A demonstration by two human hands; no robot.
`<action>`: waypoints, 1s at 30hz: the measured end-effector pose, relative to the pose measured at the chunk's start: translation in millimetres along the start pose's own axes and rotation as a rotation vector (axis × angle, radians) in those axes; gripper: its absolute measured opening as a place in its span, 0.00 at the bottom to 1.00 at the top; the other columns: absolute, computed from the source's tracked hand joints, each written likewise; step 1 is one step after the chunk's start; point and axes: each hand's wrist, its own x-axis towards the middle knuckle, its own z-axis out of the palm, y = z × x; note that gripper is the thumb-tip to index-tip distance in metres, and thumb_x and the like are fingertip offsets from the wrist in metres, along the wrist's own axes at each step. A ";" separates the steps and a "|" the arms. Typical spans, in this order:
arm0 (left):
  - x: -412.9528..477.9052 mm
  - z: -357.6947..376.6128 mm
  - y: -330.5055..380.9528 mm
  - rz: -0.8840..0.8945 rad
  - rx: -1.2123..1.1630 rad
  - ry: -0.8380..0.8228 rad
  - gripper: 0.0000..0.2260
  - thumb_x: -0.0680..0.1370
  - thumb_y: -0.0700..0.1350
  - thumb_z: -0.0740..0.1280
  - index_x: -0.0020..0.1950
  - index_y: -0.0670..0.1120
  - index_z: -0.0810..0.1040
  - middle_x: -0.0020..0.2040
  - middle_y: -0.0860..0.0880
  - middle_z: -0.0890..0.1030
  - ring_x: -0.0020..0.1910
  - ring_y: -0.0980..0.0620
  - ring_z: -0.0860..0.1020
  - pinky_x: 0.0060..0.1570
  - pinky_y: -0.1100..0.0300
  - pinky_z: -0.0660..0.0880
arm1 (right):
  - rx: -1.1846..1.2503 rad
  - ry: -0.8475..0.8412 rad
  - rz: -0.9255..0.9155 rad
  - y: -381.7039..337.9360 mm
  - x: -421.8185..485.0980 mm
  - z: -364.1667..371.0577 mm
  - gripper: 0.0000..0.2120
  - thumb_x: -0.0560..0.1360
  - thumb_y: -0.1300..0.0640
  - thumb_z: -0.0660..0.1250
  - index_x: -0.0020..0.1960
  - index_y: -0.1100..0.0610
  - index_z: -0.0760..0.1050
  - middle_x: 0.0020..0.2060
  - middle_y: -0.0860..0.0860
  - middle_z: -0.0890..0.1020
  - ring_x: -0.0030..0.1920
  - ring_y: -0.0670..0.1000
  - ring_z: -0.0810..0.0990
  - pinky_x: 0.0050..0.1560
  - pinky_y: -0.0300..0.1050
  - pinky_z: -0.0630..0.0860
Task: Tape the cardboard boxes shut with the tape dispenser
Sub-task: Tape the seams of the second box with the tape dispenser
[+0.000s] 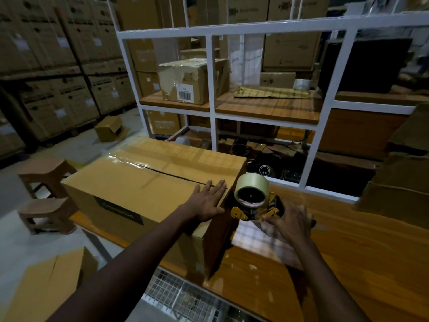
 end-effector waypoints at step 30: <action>2.7 4.3 -1.0 -0.015 -0.005 0.025 0.40 0.80 0.62 0.58 0.81 0.47 0.38 0.81 0.48 0.38 0.79 0.42 0.41 0.75 0.37 0.43 | 0.316 -0.281 0.212 -9.1 -33.8 49.3 0.33 0.60 0.22 0.60 0.54 0.44 0.68 0.55 0.47 0.79 0.60 0.61 0.74 0.59 0.61 0.67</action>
